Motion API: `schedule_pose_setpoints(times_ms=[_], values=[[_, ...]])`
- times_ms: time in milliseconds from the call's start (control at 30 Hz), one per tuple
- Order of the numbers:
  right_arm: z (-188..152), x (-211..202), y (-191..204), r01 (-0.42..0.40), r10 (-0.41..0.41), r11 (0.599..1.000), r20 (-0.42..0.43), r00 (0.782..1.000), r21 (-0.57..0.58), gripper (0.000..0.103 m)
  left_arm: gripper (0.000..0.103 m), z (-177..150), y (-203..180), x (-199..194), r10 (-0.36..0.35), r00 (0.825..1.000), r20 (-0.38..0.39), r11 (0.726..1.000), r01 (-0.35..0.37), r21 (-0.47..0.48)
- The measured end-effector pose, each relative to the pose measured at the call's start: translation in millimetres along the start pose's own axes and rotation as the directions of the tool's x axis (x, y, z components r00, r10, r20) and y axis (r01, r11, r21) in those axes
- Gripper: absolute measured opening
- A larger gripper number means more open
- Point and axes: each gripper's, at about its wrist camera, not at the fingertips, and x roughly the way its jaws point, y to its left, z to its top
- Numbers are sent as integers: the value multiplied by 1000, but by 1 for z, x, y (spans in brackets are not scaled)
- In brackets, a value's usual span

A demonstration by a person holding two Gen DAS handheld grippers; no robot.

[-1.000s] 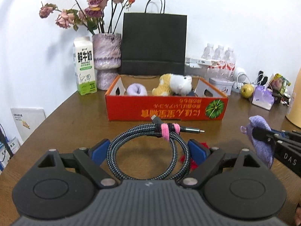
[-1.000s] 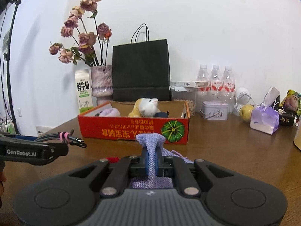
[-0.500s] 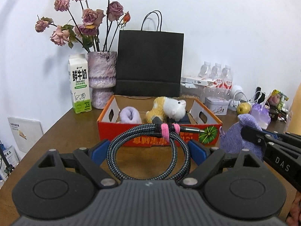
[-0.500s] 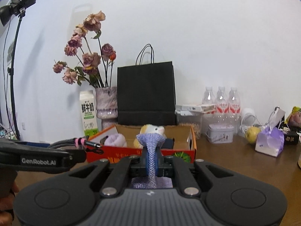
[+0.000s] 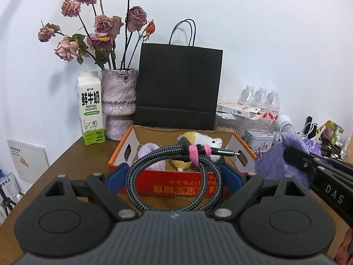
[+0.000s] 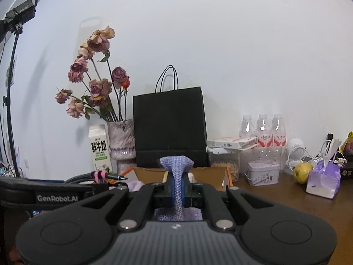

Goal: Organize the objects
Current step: 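Lift and carry the cable and lavender pouch with both tools over the red box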

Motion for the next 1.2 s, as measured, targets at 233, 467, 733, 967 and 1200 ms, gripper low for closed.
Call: schedule_pose_setpoints(times_ms=[233, 467, 733, 967, 1200], values=[[11, 19, 2, 9, -9, 1000, 35, 999, -5, 4, 90, 14, -3, 15, 6, 1000, 23, 1000, -5, -18], [14, 41, 2, 15, -14, 999, 32, 999, -28, 5, 90, 26, -6, 35, 17, 999, 45, 999, -16, -28], [22, 70, -3, 15, -14, 1000, 28, 1000, -21, 4, 90, 33, 1, 63, 22, 999, 31, 999, -21, -48], [29, 98, -8, 22, -21, 1000, 34, 999, -21, 5, 90, 41, 6, 88, 41, 999, 35, 998, -39, -51], [34, 135, -19, 44, -44, 999, 28, 999, -19, 5, 90, 49, 6, 118, 53, 998, 33, 998, -51, -46]])
